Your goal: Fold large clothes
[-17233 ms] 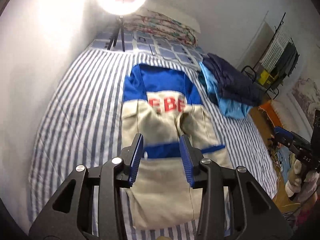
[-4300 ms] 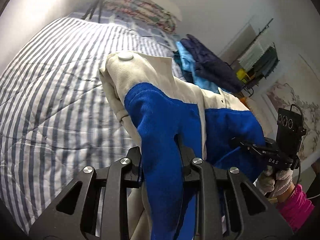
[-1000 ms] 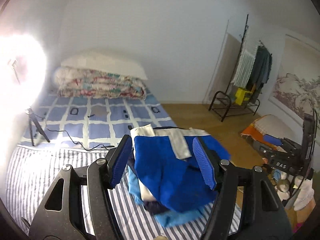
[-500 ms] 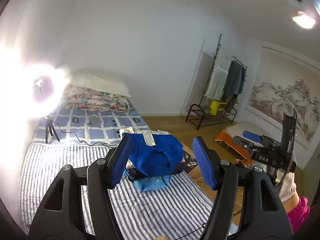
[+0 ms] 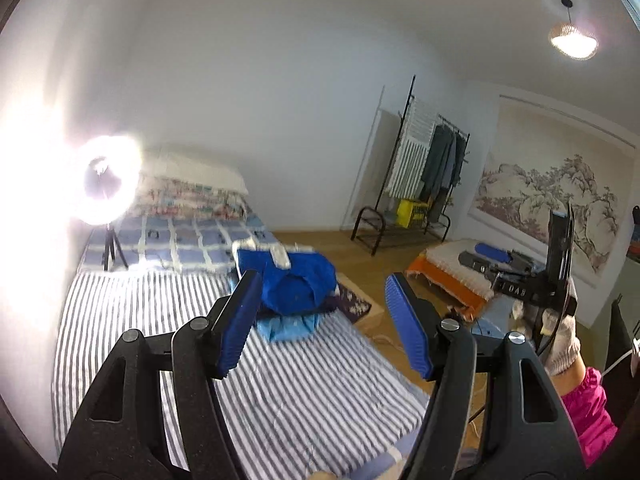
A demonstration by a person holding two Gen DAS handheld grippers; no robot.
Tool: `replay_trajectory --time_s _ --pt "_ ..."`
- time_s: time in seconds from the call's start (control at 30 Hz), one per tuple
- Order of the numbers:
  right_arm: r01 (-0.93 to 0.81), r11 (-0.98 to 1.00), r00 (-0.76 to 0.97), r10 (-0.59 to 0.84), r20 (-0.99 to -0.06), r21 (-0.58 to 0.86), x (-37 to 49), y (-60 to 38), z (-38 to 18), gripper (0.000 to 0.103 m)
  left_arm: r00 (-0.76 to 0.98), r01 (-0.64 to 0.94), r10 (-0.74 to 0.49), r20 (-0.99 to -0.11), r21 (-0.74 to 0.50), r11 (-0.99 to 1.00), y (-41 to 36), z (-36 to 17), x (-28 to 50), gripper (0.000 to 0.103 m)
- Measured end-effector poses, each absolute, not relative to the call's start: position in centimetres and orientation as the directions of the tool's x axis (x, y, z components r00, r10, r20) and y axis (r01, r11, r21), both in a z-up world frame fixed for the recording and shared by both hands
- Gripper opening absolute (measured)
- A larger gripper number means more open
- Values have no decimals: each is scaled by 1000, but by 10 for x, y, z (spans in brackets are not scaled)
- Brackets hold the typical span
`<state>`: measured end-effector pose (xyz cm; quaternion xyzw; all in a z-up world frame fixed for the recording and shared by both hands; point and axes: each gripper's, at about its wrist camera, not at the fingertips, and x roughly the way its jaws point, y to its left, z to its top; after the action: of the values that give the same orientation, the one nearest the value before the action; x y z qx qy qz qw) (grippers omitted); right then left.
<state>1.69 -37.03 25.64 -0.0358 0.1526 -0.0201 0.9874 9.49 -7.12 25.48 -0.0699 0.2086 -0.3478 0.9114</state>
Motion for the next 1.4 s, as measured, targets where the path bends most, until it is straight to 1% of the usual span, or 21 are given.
replay_trajectory --time_s 0.17,0.23,0.27,0.3,0.37,0.47,0.57,0.63,0.73,0.93,0.97,1.0,1.07,1.17,1.27,1.33,1.4 --pt "35 992 940 -74 -332 -120 6 -347 220 74 644 594 -655 -395 -282 753 -70 203 79 67" --pt "42 992 932 -82 -354 -119 7 -340 199 78 627 586 -657 -419 -302 752 -72 178 79 67" --pt "42 993 926 -80 -368 -111 9 -338 188 84 619 578 -654 -435 -312 754 -75 166 81 67" --pt "45 993 922 -82 -379 -105 11 -335 177 85 614 572 -650 -448 -315 757 -77 156 83 70" --pt "51 992 914 -92 -394 -113 15 -330 157 85 609 558 -636 -474 -313 768 -83 133 88 72" --pt "59 990 901 -109 -421 -130 26 -322 125 85 609 541 -613 -504 -301 785 -94 103 97 72" --pt "81 987 889 -134 -439 -137 37 -321 96 85 623 533 -593 -510 -278 799 -101 80 103 72" --pt "91 987 882 -140 -450 -129 43 -323 81 85 644 522 -564 -517 -242 818 -108 64 109 72" --pt "117 985 871 -165 -463 -130 52 -326 58 85 648 510 -538 -539 -217 832 -117 43 121 72" --pt "155 981 854 -194 -484 -119 73 -333 23 86 644 498 -489 -588 -164 852 -128 13 140 72" --pt "159 981 852 -195 -486 -115 76 -333 18 86 648 494 -481 -591 -155 856 -129 9 143 73" --pt "160 981 851 -195 -488 -113 79 -334 15 86 650 492 -474 -594 -147 858 -129 6 146 80" --pt "156 981 850 -192 -490 -114 83 -333 8 87 656 487 -459 -599 -129 864 -132 0 149 85" --pt "154 981 851 -193 -489 -120 89 -333 -2 97 663 482 -449 -598 -118 868 -133 -6 154 85" --pt "158 981 846 -194 -496 -113 95 -335 -9 98 667 470 -435 -605 -111 876 -134 -12 160 85" --pt "152 984 842 -181 -508 -97 100 -337 -10 103 664 461 -424 -616 -109 881 -135 -15 165 89" --pt "154 985 843 -175 -510 -83 102 -340 -12 103 669 443 -403 -625 -100 891 -135 -17 168 92"
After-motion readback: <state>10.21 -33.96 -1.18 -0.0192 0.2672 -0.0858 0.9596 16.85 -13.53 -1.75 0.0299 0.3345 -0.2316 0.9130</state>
